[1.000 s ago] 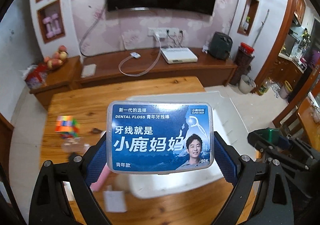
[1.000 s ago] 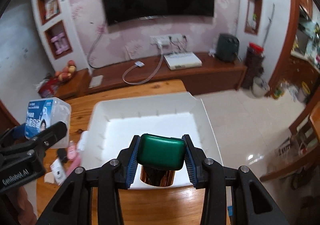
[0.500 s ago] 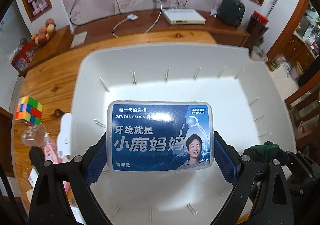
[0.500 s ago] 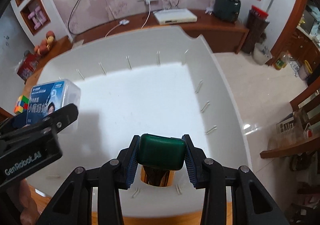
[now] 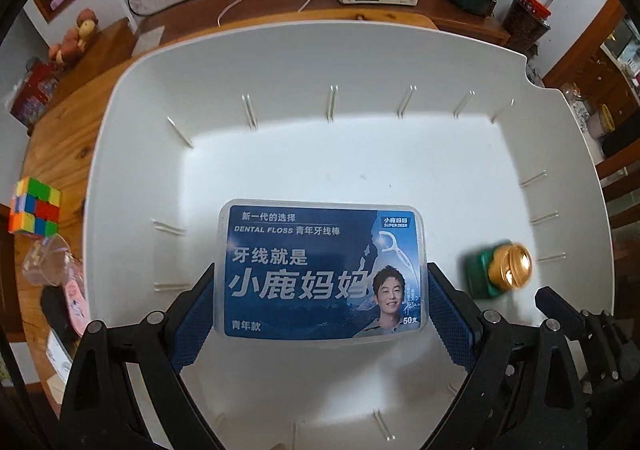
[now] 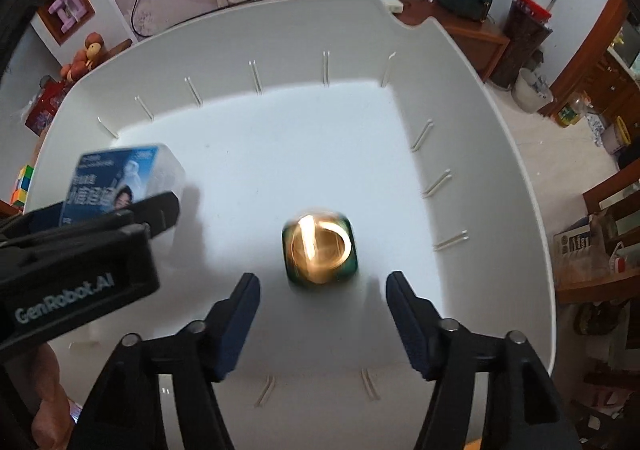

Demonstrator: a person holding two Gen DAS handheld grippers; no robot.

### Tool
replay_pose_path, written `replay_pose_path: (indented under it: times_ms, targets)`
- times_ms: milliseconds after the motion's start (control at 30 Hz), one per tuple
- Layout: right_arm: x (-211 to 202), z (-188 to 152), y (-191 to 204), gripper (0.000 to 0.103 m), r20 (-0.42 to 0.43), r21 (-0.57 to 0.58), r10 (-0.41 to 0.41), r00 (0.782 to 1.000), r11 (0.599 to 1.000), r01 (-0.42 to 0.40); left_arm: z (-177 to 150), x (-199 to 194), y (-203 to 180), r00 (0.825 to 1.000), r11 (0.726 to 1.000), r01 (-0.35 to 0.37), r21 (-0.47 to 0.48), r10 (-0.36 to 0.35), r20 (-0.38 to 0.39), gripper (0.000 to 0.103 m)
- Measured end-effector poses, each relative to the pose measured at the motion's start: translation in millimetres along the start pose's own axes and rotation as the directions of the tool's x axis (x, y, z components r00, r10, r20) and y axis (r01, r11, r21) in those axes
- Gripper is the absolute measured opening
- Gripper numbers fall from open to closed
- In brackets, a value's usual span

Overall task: Organize rigid objects
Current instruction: 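Lower the floss box into the bin and open the left tool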

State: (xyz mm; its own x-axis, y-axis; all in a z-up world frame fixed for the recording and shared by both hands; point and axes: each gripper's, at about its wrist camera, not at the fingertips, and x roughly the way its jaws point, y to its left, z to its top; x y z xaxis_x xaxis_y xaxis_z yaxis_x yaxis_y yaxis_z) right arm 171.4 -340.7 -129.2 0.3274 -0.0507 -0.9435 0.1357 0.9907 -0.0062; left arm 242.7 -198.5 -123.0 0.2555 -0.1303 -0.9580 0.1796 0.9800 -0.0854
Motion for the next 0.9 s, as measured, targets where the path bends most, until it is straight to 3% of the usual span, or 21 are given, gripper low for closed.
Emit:
replay_pose_path:
  times_ms: [200, 467, 700, 900]
  targets:
    - [-14, -11, 4, 0.067, 0.024, -0.004, -0.002, 1.0, 1.0, 0.002, -4, -6, 0, 1.0, 1.0, 0.028, -0.008, -0.028, -0.008, 0.102]
    - [-58, -27, 7, 0.067, 0.119, -0.002, 0.033, 0.992, 0.999, -0.033, -23, -57, 1, 0.997, 0.999, -0.008, 0.031, 0.005, 0.073, 0.102]
    - [-114, -45, 19, 0.067, 0.244, -0.021, 0.047, 0.969, 0.999, -0.043, -39, -124, 26, 0.981, 1.0, -0.008, -0.007, 0.009, 0.192, 0.102]
    - [-154, -64, 33, 0.067, 0.325, -0.042, 0.075, 0.943, 0.997, -0.064, -66, -176, 47, 0.957, 0.999, -0.029, 0.017, 0.022, 0.29, 0.102]
